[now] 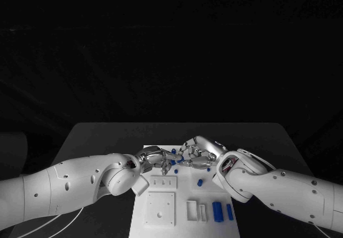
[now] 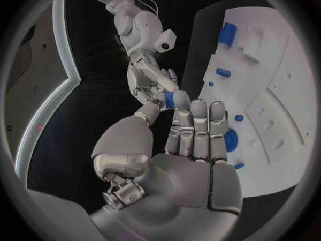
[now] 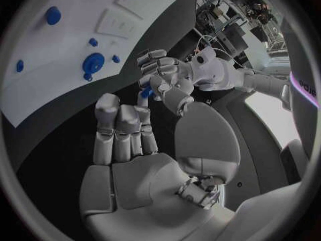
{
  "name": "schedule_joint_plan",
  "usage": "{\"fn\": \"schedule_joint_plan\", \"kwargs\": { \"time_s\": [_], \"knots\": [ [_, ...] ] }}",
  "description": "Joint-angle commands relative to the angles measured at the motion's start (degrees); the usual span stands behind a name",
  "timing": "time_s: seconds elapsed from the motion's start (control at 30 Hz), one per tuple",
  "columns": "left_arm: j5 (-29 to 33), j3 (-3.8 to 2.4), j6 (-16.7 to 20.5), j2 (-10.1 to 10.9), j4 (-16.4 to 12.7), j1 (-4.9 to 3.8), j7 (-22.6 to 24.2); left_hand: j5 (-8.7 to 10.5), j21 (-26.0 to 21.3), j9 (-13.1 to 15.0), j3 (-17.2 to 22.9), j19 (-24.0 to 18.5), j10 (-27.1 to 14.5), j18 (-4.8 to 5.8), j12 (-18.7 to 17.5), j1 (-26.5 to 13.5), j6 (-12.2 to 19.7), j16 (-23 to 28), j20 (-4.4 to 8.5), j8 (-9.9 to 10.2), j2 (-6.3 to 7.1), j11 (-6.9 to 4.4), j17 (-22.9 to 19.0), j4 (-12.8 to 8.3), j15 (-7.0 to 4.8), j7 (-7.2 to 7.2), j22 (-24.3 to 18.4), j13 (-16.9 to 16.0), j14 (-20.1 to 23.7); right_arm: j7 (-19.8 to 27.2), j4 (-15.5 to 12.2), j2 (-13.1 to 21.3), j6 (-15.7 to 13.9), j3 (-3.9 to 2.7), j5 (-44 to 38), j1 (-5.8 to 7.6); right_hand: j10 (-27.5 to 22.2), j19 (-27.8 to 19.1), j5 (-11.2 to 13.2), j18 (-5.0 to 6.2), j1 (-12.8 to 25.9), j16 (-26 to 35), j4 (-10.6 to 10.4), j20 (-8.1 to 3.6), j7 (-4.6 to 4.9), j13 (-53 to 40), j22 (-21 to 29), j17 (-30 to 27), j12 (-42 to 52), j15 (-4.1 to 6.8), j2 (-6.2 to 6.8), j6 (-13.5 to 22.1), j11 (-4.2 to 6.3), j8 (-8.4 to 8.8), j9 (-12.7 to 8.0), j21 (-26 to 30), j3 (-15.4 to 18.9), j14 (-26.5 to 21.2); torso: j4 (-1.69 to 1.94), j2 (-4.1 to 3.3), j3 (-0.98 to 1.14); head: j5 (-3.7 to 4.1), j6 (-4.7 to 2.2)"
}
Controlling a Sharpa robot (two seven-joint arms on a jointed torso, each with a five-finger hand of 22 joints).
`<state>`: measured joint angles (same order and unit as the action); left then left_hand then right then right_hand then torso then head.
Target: Assemble the parts on the task board
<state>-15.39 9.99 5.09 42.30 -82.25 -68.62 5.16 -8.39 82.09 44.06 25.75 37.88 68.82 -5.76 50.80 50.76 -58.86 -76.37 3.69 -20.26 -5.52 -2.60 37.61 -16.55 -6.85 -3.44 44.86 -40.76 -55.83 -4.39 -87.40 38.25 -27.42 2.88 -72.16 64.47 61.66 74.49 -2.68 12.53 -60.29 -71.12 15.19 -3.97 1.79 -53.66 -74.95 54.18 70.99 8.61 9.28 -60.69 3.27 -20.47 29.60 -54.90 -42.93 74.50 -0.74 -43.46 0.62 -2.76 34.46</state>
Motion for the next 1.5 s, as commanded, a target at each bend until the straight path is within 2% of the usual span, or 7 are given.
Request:
{"fn": "schedule_joint_plan", "kwargs": {
  "time_s": [0.03, 0.23, 0.33, 0.77, 1.0, 1.3, 1.5],
  "knots": [
    [0.0, 0.01, 0.3, 0.0, -0.1, 0.03, 1.2, -0.96, 0.4, 2.0, -0.3, -0.1, 0.9, 0.59, -0.5, 1.4, -1.3, -0.3, 8.62, -0.9, -1.00, -0.34, 0.0, -0.2, -0.36, 0.32, -0.1, 0.2, -0.3, -0.2, 0.3, 0.1, 1.1, -0.05, 0.0, 0.02, 0.4, 0.3, -0.2, 2.47, 0.1, 0.0, 0.0, -0.17, 1.39, -0.1, -0.5, 0.1, -0.4, 0.44, -0.45, -3.5, -0.21, -0.85, 3.0, -0.1, -0.2, 0.0, 0.01, 0.00, -0.02, 0.01, -0.08],
    [0.0, 0.01, 0.8, 0.0, -0.1, 0.03, 1.4, -1.24, 0.5, 2.6, -0.5, 0.0, 1.3, 0.57, -0.8, 2.1, -1.9, -0.3, 8.70, -1.1, -1.23, -0.47, -0.1, -0.2, -0.46, 0.51, -0.1, 0.4, -0.4, -0.1, 0.4, 0.0, 1.9, -0.04, 0.6, 0.02, -0.1, 0.0, -0.3, 2.47, 0.8, 0.2, -0.2, -0.08, 1.35, -0.1, -0.6, 0.1, -0.7, 0.44, 0.43, -3.3, -0.20, -0.63, 3.0, 0.0, 0.1, -0.3, -0.02, 0.00, -0.02, 0.04, 0.00],
    [0.0, 0.01, 1.4, 0.0, -0.2, 0.03, 1.2, -1.44, 0.6, 2.9, -0.6, 0.0, 1.5, 0.57, -0.9, 2.3, -2.1, -0.4, 8.73, -1.3, -1.37, -0.55, 0.0, -0.2, -0.50, 0.61, -0.1, 0.4, -0.5, 0.2, 0.5, 0.1, 1.6, -0.04, 1.4, 0.03, -1.3, -0.8, -1.9, 2.47, 2.5, 0.6, -0.2, -0.19, 1.94, -0.1, -0.8, 0.1, -1.4, 0.02, 1.56, -1.8, -0.76, 0.53, 2.6, 0.1, 2.0, -1.1, -0.01, 0.02, 0.00, 0.00, 0.02],
    [-3.4, 0.01, 2.0, 0.2, 0.1, 0.03, -1.6, -2.17, 0.9, 3.5, -1.0, 0.1, 2.4, 0.49, -1.2, 2.9, -2.8, -0.6, 8.89, -1.3, -1.21, -0.78, 0.0, -0.2, -0.64, 0.89, -0.1, 0.6, -0.8, 0.2, 1.9, 1.1, -0.1, -0.04, 7.4, 0.04, -5.3, -3.3, -3.8, 2.47, 4.3, 1.4, 0.0, -0.39, 4.90, 0.2, -0.7, 0.4, -2.4, -2.63, 3.27, 5.8, -3.53, 5.16, 1.4, 1.4, 7.8, -3.4, -0.02, 0.03, 0.00, -0.06, 0.06],
    [-6.9, 0.02, 1.9, 0.3, 0.7, 0.02, -2.8, -2.54, 1.0, 3.7, -1.3, 0.1, 2.9, 0.48, -1.5, 2.9, -3.5, -0.6, 8.94, -1.4, -0.89, -0.88, 0.0, -0.2, -0.69, 1.06, -0.1, 0.7, -0.9, 2.6, 1.7, 2.9, -0.2, -0.11, 10.6, 0.04, -6.4, -4.0, -6.6, 2.47, 4.8, 1.4, -0.1, -0.19, 5.59, 0.3, -0.8, 0.5, -1.9, -3.33, 3.34, 7.0, -4.23, 5.65, 1.5, 1.9, 10.2, -4.2, 0.01, 0.04, 0.05, -0.28, 0.00],
    [-18.4, 0.01, 4.4, 0.8, 1.2, -0.07, -12.1, -4.06, 1.4, 4.1, -1.6, 0.7, 4.6, 0.33, -2.1, 2.8, -4.9, -0.8, 9.17, -1.2, -0.38, -1.21, 0.0, -0.2, -0.94, 1.47, -0.2, 1.0, -1.7, 4.2, 3.9, 4.8, -0.7, -1.84, 14.2, 0.94, -7.0, -4.6, -8.7, 2.47, 5.2, 1.7, -0.4, 0.12, 5.81, 0.6, -0.7, 0.4, -1.8, -3.55, 2.84, 7.4, -4.46, 5.80, 1.6, 2.5, 11.3, -4.8, -0.13, 0.18, 0.09, -0.56, 0.35],
    [-27.2, 0.02, 4.6, 0.7, 0.7, -0.13, -19.0, -6.38, 1.5, 4.3, -1.4, 1.7, 6.8, 0.01, -3.5, 3.0, -6.5, -0.4, 9.44, -0.3, 0.65, -1.42, -0.3, -0.2, -1.15, 1.85, -0.6, 1.3, -3.2, 4.1, 6.1, 5.3, -0.7, -4.12, 14.2, 3.06, -7.0, -4.6, -9.2, 2.47, 5.3, 1.7, -0.6, 0.18, 5.82, 0.7, -0.7, 0.4, -1.8, -3.57, 2.67, 7.3, -4.47, 5.77, 1.7, 2.5, 11.5, -4.9, 0.01, 0.16, 0.05, -0.58, 0.74]
  ]
}}
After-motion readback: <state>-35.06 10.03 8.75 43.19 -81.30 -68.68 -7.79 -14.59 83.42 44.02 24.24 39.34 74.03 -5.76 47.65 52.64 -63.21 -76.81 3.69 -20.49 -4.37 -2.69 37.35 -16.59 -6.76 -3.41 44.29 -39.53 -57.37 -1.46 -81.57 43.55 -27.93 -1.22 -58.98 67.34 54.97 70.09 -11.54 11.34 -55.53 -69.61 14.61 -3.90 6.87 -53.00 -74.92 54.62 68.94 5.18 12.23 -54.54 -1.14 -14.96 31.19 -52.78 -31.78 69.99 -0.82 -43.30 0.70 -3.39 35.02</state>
